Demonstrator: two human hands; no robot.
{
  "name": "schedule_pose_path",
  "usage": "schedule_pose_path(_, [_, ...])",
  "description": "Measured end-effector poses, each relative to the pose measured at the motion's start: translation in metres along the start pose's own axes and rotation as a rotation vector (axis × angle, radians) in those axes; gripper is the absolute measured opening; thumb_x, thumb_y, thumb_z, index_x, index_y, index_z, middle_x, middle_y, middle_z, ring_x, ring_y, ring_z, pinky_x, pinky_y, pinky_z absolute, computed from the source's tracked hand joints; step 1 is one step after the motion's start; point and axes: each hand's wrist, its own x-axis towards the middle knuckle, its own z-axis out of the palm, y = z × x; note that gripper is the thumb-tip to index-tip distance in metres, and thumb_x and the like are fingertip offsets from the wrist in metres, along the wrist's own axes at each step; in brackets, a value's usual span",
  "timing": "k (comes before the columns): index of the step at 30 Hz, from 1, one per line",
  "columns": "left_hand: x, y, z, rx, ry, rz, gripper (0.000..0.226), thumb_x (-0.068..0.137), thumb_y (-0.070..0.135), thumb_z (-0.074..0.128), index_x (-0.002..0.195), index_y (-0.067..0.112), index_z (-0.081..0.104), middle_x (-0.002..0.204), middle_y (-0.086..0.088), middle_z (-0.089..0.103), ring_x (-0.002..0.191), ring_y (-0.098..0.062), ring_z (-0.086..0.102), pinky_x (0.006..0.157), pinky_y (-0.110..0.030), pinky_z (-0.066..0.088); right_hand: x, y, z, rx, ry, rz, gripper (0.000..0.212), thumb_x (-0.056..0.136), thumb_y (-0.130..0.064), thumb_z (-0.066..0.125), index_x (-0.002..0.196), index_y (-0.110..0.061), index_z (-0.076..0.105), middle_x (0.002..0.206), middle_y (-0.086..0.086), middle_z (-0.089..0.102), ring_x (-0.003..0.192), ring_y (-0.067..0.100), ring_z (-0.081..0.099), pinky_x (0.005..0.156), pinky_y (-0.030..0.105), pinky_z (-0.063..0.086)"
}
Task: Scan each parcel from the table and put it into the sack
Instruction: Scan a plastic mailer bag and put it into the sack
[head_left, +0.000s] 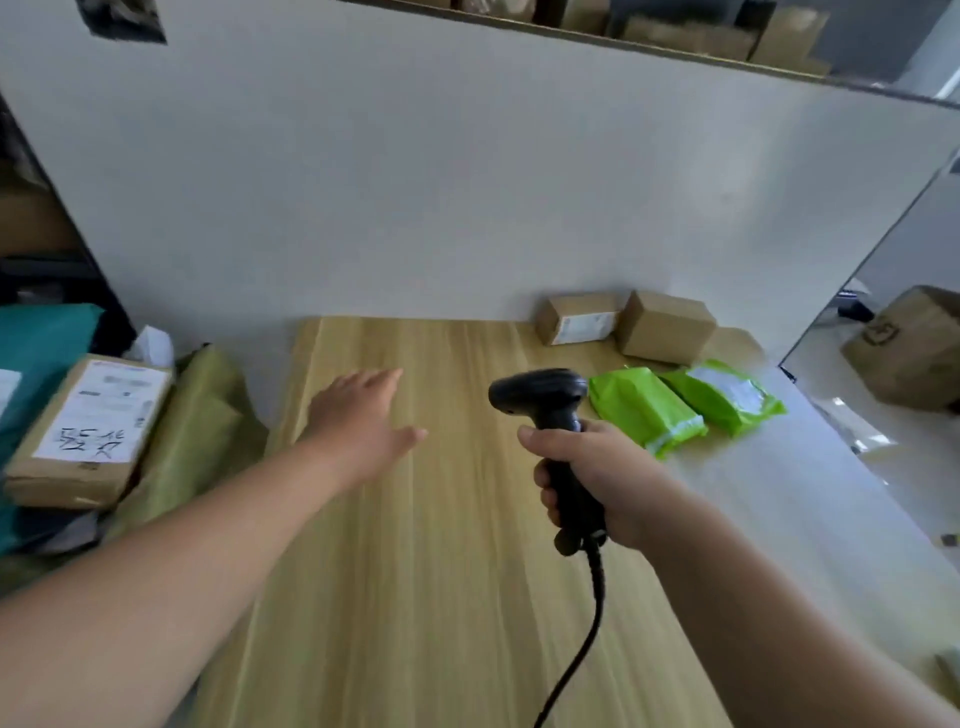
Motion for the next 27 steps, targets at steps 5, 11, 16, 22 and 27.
schedule_pose_path(5, [0.006, 0.14, 0.056, -0.028, -0.071, -0.02, 0.087, 0.081, 0.061, 0.056, 0.151, 0.021, 0.023, 0.152, -0.005, 0.035, 0.138, -0.027, 0.032, 0.111, -0.036, 0.027, -0.002, 0.022, -0.146, 0.029, 0.065, 0.011, 0.024, 0.088, -0.022, 0.072, 0.086, -0.012, 0.05, 0.054, 0.004, 0.054, 0.041, 0.018, 0.049, 0.042, 0.025, 0.042])
schedule_pose_path(11, [0.04, 0.276, 0.109, 0.028, -0.105, 0.027, 0.088, 0.081, 0.061, 0.058, 0.15, 0.019, 0.023, 0.153, -0.007, 0.032, 0.139, -0.026, 0.029, 0.112, -0.034, 0.026, 0.004, 0.03, -0.286, 0.047, 0.162, 0.02, 0.024, 0.088, -0.021, 0.072, 0.083, -0.013, 0.049, 0.05, 0.003, 0.053, 0.038, 0.017, 0.047, 0.039, 0.024, 0.04])
schedule_pose_path(16, [0.071, 0.342, 0.152, 0.099, -0.141, 0.074, 0.091, 0.082, 0.06, 0.059, 0.152, 0.021, 0.016, 0.158, -0.009, 0.019, 0.145, -0.028, 0.016, 0.116, -0.039, 0.02, 0.018, 0.038, -0.355, 0.067, 0.222, 0.019, 0.026, 0.089, -0.02, 0.071, 0.081, -0.012, 0.047, 0.049, 0.003, 0.052, 0.036, 0.016, 0.046, 0.038, 0.023, 0.039])
schedule_pose_path(22, [0.114, 0.373, 0.208, 0.166, -0.158, 0.094, 0.089, 0.085, 0.055, 0.059, 0.152, 0.021, 0.011, 0.161, -0.005, 0.004, 0.148, -0.026, 0.002, 0.116, -0.042, 0.016, 0.053, 0.063, -0.391, 0.094, 0.237, 0.059, 0.026, 0.089, -0.021, 0.071, 0.082, -0.012, 0.048, 0.051, 0.003, 0.052, 0.037, 0.017, 0.046, 0.039, 0.024, 0.039])
schedule_pose_path(27, [0.142, 0.372, 0.244, 0.247, -0.164, 0.082, 0.095, 0.082, 0.058, 0.06, 0.152, 0.021, 0.007, 0.161, -0.006, 0.001, 0.148, -0.027, 0.0, 0.115, -0.043, 0.015, 0.082, 0.079, -0.398, 0.108, 0.241, 0.056, 0.025, 0.088, -0.022, 0.071, 0.081, -0.012, 0.049, 0.051, 0.002, 0.054, 0.039, 0.018, 0.048, 0.04, 0.025, 0.041])
